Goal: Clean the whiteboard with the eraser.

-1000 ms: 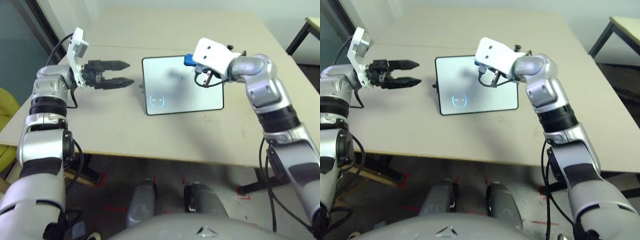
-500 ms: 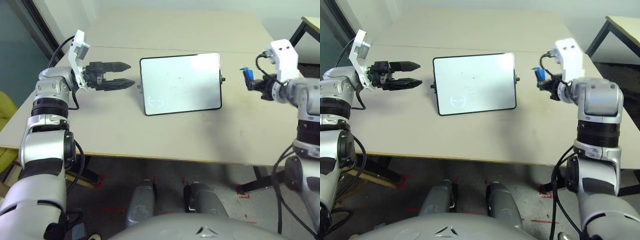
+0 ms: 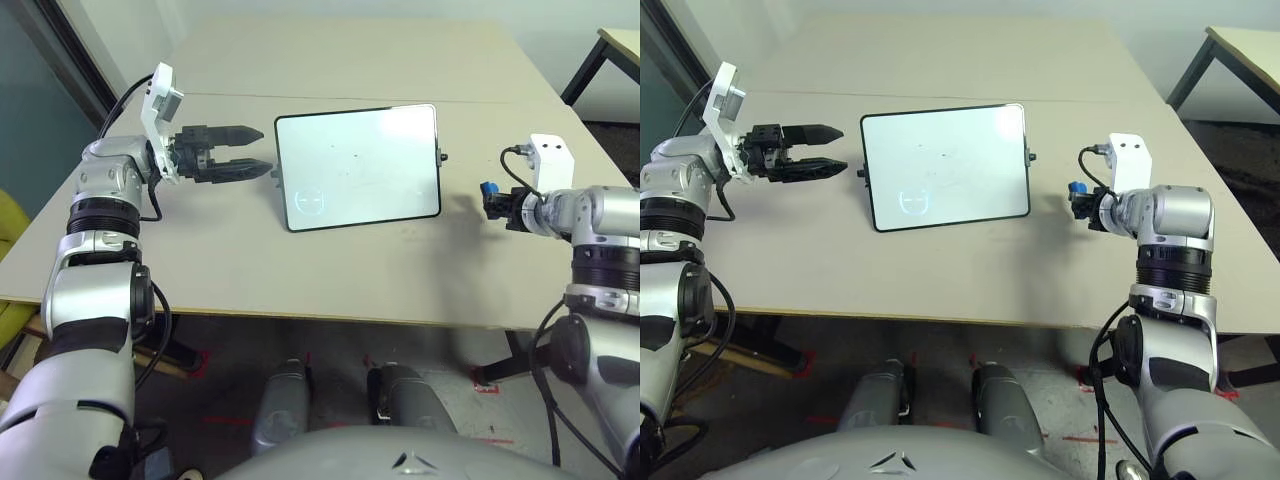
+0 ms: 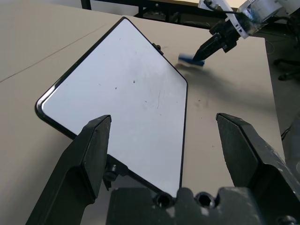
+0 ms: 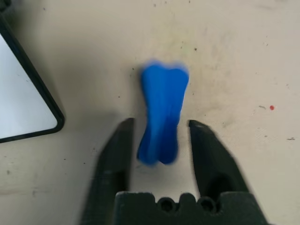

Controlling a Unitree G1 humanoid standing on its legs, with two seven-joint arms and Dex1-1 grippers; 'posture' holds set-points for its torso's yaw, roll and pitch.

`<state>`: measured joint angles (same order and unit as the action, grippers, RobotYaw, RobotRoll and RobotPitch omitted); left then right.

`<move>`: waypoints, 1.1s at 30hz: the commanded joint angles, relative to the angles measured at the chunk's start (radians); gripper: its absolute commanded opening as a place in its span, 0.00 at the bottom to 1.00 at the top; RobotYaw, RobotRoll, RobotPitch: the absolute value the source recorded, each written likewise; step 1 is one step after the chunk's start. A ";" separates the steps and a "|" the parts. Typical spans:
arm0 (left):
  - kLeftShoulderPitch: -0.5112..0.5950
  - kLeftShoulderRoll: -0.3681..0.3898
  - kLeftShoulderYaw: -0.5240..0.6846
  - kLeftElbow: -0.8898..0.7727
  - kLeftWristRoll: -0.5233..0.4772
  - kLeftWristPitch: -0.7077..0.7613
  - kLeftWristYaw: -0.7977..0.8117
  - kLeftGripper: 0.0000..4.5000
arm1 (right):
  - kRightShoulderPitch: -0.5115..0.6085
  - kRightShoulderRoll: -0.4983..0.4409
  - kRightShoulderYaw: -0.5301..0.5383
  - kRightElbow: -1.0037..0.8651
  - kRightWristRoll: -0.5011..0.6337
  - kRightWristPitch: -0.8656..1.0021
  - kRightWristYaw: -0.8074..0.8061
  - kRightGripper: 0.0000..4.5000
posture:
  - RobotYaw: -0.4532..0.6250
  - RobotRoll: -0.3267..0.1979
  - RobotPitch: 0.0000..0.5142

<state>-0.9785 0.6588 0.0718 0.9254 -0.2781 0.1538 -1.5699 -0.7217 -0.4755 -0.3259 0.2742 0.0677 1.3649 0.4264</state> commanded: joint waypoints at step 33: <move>0.185 -0.112 0.256 0.265 0.083 -0.398 1.282 1.00 | 0.194 0.030 -0.146 0.679 0.123 -1.702 -0.219 1.00 | 0.54 0.62 0.09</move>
<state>-0.7761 0.5540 0.3314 1.1623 -0.2142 -0.2296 -0.3199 -0.5182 -0.4330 -0.4663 0.9210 0.1835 -0.2997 0.2175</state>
